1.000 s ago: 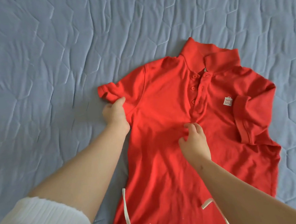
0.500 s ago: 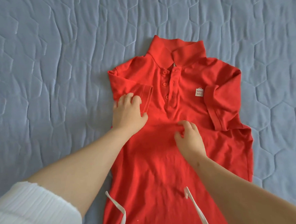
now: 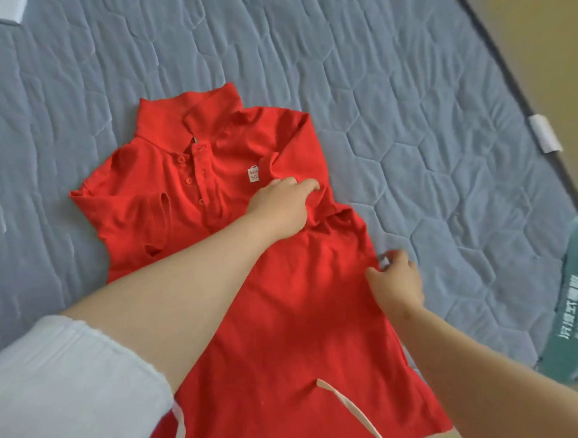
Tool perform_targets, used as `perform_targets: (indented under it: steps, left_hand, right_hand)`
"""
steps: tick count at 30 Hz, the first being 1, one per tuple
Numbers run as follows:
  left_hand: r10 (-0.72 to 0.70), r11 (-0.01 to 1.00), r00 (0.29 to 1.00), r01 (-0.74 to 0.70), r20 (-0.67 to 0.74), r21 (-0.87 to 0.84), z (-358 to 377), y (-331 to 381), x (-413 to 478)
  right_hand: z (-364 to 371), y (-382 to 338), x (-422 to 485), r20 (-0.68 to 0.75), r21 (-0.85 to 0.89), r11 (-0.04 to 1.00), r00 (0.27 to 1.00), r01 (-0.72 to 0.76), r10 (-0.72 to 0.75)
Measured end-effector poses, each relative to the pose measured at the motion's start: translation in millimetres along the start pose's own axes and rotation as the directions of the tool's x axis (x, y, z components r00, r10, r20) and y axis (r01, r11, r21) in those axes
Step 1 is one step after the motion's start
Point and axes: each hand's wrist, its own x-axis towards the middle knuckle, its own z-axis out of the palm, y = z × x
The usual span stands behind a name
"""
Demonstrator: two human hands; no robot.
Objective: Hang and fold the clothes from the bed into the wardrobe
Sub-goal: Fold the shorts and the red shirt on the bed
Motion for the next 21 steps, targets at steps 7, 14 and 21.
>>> perform_targets:
  steps: [7,14,21]
  left_hand:
    - [-0.221,0.975,0.938,0.207,0.266,0.079,34.8,43.8,29.5]
    - [-0.334,0.928,0.94,0.341,0.071,-0.152,15.4,33.6,23.0]
    - [-0.431,0.83,0.891,0.331,-0.14,-0.448,-5.0,-32.3,-35.7]
  right_hand:
    - [3.0,49.3,5.2,0.208,0.145,0.989,0.977,0.009,-0.039]
    - [7.3,55.0,-5.9,0.177,0.174,0.979,0.975,0.105,-0.136]
    - [43.1,14.7,-76.8,0.274,0.205,0.938,0.904,0.279,-0.328]
